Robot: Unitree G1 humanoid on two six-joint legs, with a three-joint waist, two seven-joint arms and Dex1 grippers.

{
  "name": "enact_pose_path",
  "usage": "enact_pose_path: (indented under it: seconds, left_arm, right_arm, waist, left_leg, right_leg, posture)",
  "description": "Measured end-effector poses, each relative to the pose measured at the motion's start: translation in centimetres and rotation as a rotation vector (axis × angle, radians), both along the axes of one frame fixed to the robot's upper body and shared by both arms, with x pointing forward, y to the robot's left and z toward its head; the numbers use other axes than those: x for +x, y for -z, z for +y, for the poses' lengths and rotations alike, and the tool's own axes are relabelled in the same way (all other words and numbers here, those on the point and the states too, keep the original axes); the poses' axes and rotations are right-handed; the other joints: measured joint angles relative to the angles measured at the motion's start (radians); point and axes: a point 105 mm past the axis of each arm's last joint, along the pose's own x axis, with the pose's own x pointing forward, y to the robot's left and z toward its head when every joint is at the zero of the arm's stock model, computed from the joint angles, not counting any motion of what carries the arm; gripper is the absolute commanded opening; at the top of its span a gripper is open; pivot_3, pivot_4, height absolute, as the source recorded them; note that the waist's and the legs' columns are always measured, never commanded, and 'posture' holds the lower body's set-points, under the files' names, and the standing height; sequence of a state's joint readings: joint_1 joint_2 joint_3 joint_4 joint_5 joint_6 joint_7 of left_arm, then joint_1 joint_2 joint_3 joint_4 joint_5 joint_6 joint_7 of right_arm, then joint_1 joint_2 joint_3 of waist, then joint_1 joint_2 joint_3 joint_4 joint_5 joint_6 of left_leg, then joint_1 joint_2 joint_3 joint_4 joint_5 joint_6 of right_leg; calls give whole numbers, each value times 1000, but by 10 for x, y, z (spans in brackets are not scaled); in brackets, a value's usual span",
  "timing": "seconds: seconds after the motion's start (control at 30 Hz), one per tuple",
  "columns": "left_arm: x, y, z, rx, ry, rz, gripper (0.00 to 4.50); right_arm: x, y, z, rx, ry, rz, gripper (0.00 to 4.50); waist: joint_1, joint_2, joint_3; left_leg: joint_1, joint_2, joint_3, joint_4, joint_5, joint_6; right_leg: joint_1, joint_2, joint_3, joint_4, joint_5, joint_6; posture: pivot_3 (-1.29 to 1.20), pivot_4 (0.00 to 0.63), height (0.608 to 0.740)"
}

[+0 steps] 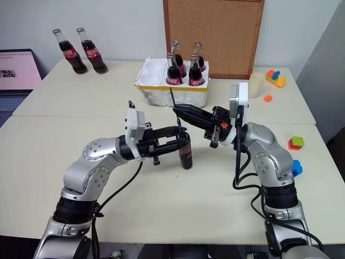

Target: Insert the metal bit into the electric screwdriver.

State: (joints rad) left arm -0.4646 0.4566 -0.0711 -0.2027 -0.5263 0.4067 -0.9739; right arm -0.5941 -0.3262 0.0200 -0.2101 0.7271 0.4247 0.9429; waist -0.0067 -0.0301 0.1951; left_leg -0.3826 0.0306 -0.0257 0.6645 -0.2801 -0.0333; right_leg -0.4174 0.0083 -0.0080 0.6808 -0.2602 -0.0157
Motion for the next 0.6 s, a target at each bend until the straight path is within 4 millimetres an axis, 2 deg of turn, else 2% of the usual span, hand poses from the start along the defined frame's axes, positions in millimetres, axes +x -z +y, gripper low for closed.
enact_pose_path:
  seconds: [0.6]
  left_arm:
    - [0,1,1,5,0,0,1532]
  right_arm:
    - [0,4,-4,-34,-6,-11,0]
  waist:
    - [0,0,0]
  left_leg:
    - [4,0,0,0,0,0]
  right_leg:
    - [4,0,0,0,0,1]
  posture:
    - [0,150,740]
